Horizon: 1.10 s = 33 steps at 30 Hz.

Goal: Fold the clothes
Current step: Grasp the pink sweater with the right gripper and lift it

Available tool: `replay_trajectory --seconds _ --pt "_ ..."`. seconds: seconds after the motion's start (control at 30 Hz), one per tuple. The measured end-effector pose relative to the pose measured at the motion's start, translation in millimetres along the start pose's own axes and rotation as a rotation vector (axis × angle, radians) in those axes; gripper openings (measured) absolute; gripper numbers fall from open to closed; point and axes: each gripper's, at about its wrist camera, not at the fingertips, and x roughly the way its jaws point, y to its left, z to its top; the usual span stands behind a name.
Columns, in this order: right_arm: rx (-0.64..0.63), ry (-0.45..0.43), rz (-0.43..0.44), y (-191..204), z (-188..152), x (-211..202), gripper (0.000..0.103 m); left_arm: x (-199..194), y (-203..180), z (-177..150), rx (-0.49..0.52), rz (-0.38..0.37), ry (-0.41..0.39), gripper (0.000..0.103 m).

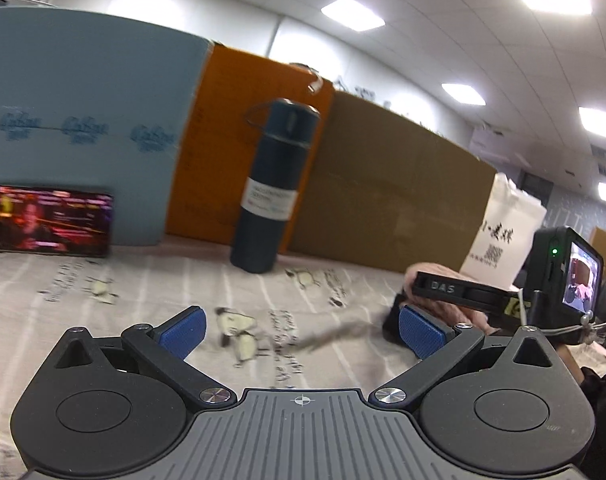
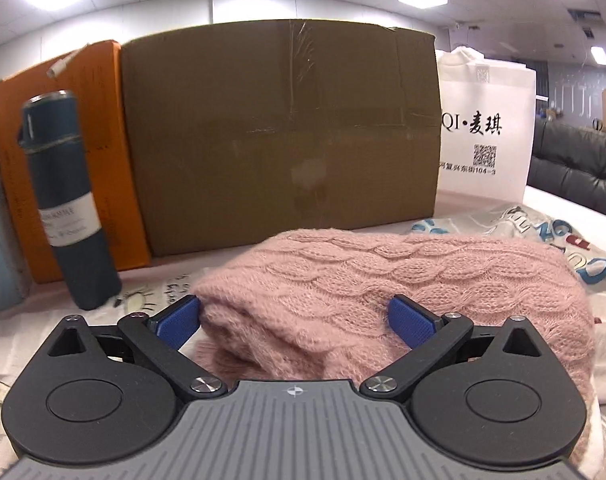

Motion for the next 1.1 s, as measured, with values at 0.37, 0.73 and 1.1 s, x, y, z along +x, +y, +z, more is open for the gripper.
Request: replay_trajectory --seconds 0.37,0.73,1.1 --pt "0.186 -0.066 0.123 -44 11 -27 0.023 53 -32 2 -0.023 -0.102 0.030 0.103" --pt "0.475 -0.277 0.074 -110 13 -74 0.022 102 -64 4 0.074 -0.151 0.046 0.102" --pt "0.634 -0.345 0.050 -144 9 -92 0.022 136 -126 -10 0.274 -0.263 0.139 0.102"
